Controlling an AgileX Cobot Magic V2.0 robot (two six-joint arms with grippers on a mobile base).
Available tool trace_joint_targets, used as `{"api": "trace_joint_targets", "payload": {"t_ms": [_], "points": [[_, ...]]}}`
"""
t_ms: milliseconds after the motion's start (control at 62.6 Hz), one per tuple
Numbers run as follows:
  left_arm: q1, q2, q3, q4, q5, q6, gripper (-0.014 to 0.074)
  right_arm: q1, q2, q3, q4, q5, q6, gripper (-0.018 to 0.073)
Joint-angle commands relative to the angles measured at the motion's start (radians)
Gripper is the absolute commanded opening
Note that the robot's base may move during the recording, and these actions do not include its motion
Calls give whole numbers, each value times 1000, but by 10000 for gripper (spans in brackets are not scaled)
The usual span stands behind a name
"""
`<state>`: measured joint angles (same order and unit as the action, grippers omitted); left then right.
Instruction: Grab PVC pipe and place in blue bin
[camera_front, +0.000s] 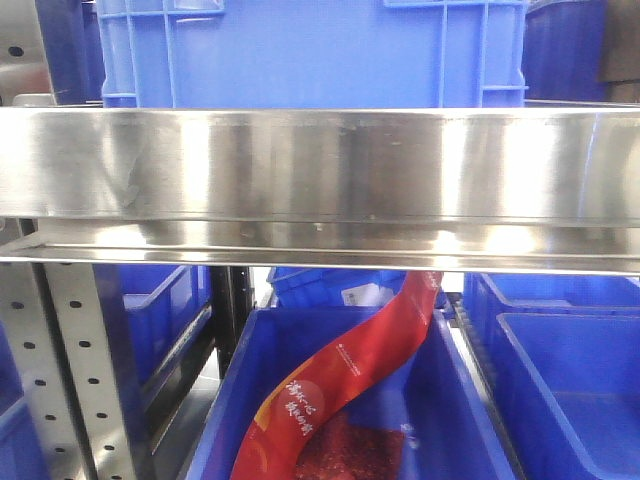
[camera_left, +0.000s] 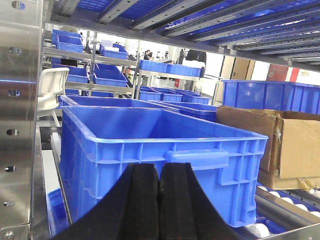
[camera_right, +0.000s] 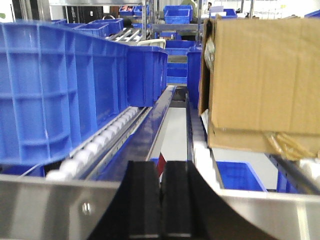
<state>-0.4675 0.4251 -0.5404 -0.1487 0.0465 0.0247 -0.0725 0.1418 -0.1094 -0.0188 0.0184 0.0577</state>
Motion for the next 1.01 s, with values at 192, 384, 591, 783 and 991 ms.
{"api": "trace_joint_targets", "payload": {"t_ms": [192,384,591,783,991], "points": [[-5,-5,0,-3,-20,-5,-111,-3,-142,109,-4,-11,-7,-169],[-5,-5,0,-3,-18,-5,-111,-3,-142,109,-5,-18,-25,-169],[-5,-5,0,-3,-18,-5,-111,-3,-142,109,-1,-18,-25,-169],[-5,-5,0,-3,-18,-5,-111,-3,-142,109,-1,-18,-25,-169],[-5,-5,0,-3,-18,-5,-111,-3,-142,109,-1,-18,-25,-169]]}}
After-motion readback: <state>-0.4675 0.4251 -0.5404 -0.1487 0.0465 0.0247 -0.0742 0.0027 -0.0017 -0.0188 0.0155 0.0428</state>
